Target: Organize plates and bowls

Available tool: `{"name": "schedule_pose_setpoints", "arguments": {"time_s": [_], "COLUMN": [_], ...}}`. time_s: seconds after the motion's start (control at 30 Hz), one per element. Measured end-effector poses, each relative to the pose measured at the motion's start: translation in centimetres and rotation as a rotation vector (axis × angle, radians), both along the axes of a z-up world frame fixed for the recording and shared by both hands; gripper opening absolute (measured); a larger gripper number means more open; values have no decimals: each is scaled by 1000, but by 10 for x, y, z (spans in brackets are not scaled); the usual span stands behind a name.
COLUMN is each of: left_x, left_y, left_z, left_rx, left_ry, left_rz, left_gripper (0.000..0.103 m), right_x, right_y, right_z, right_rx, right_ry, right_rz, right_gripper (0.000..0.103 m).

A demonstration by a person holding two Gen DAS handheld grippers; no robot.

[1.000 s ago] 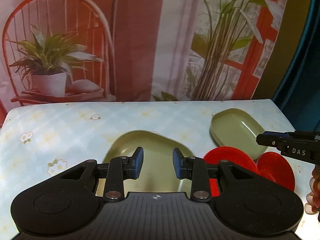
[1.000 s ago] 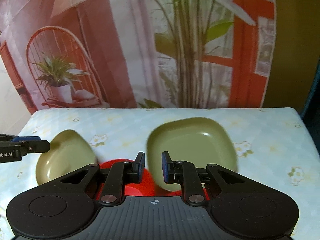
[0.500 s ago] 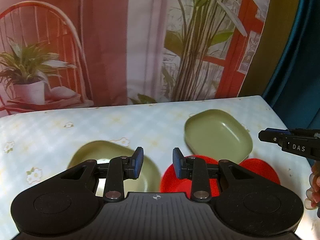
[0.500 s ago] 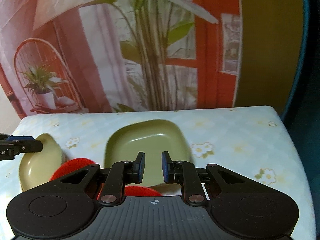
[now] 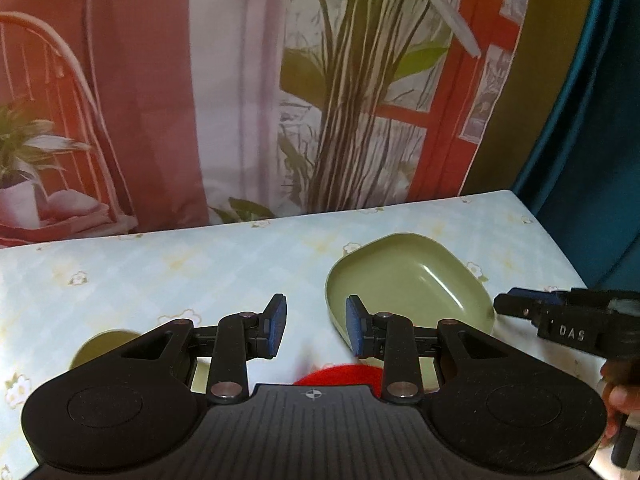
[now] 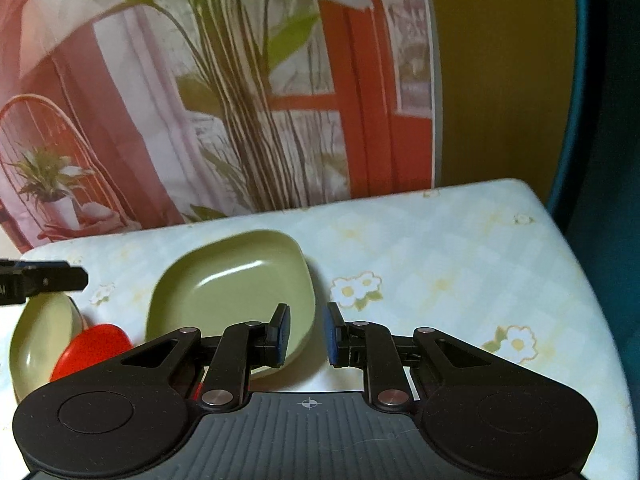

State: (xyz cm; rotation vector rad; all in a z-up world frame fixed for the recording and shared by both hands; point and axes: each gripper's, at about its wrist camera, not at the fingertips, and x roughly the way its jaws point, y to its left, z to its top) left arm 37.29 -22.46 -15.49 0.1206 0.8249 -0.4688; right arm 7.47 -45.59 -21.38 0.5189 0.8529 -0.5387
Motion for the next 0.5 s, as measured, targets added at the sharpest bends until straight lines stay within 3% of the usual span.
{"name": "schedule_pose_setpoints", "arguments": {"time_s": [0.3,0.43,0.5], "left_x": [17,20,22], "left_y": [-9,-8,-7], "left_z": [-14,-17,-19], "left_rx": [-9,-3,-3], "left_ry": [40,46,49], "left_rz": [-11,-12,-7], "left_gripper": [35,35,35], "right_x": [6,9,9], "right_y": [-11,-11,-10], "right_z": [-19,-24,-26], "right_rx": [48,61,68], "right_ry": [11,12,5], "right_rz": [-34,-24,-17], "right_gripper": [23,22,16]}}
